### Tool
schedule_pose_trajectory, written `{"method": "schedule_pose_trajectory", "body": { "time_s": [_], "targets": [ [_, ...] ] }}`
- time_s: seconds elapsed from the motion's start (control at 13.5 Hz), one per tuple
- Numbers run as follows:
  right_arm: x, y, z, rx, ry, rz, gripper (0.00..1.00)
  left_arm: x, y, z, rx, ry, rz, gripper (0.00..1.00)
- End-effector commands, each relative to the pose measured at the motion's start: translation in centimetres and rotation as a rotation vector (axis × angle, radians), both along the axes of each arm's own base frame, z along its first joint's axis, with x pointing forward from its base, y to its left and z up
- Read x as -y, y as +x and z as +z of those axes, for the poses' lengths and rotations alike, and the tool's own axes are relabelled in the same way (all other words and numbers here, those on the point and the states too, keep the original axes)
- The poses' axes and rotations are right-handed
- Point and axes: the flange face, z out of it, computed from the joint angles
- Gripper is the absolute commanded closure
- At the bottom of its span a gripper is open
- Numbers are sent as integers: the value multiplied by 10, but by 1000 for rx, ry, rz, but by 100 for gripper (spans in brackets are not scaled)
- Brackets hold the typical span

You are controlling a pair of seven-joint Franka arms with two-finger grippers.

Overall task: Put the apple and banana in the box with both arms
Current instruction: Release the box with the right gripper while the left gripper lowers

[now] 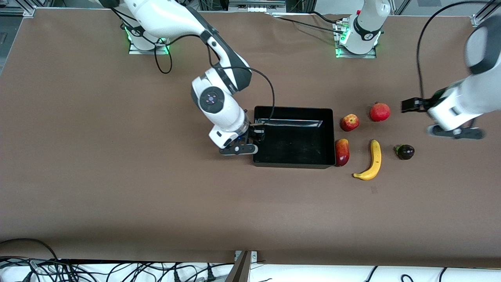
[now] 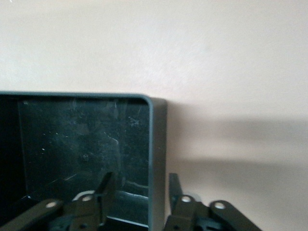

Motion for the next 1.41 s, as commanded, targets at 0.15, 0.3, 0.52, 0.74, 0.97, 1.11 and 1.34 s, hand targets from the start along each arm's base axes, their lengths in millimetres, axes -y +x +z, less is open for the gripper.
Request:
{"method": "schedule_pose_trajectory", "body": {
  "time_s": [0.15,0.3,0.52,0.74,0.97,1.11,1.34],
  "targets": [
    [122,33,127,-2,-84,-54,0,34,-21,-83,-101,-1,-92,0],
    [178,34,171,-26,-117,-25,0,33,-28,-115,1,-57,-221,0],
    [267,14,227,-85,-122,8,0,74,-57,-162,77,-52,-383,0],
    [339,-28,252,-105,-143,25,0,76,-94,-208,190,-49,-422,0],
    [379,-57,267,-84,-201,37,0,74,-116,-241,237,-66,-423,0],
    [404,-56,272,-70,-209,87,0,70,-124,-263,256,-78,-408,0],
    [422,-56,276,-63,-218,82,0,70,-126,-272,246,-82,-409,63]
  ]
}}
